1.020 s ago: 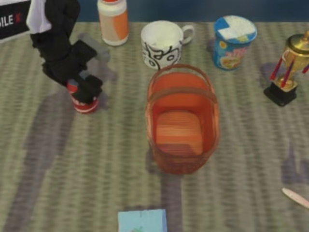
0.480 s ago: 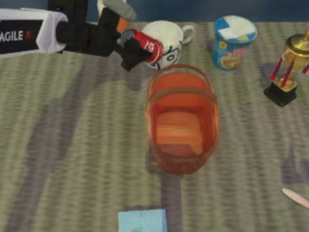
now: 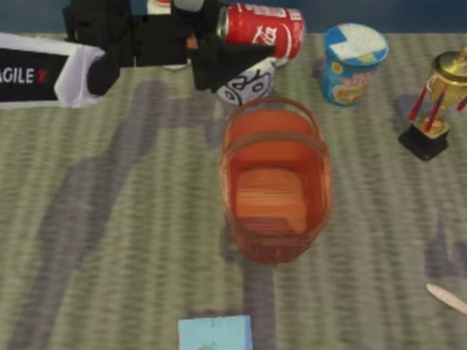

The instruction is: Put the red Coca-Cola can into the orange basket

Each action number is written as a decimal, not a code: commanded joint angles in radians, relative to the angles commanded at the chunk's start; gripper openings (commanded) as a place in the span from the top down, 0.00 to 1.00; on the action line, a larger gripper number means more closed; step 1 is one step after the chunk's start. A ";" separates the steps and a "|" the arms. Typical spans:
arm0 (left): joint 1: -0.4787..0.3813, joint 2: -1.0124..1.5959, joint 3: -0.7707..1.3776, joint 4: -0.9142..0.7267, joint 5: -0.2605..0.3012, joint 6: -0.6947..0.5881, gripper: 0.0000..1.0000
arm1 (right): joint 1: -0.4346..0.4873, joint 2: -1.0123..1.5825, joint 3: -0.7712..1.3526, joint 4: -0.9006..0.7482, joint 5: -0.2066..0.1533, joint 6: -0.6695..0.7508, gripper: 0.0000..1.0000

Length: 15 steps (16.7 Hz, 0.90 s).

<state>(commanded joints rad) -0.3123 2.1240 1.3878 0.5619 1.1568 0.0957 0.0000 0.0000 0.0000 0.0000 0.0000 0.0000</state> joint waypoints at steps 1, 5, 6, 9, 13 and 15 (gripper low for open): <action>-0.003 -0.013 -0.017 0.049 0.039 -0.018 1.00 | 0.000 0.000 0.000 0.000 0.000 0.000 0.00; -0.009 -0.042 -0.049 0.139 0.116 -0.051 1.00 | 0.000 0.000 0.000 0.000 0.000 0.000 0.00; -0.009 -0.042 -0.049 0.139 0.116 -0.051 1.00 | 0.000 0.000 0.000 0.000 0.000 0.000 0.00; -0.003 -0.038 -0.045 0.137 0.114 -0.048 1.00 | 0.000 0.000 0.000 0.000 0.000 0.000 0.00; 0.001 0.021 -0.062 0.211 0.118 -0.049 1.00 | 0.000 0.000 0.000 0.000 0.000 0.000 0.00; 0.007 0.081 -0.083 0.298 0.117 -0.051 1.00 | 0.000 0.000 0.000 0.000 0.000 0.000 0.00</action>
<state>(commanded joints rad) -0.3053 2.2048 1.3048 0.8603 1.2742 0.0446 0.0000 0.0000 0.0000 0.0000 0.0000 0.0000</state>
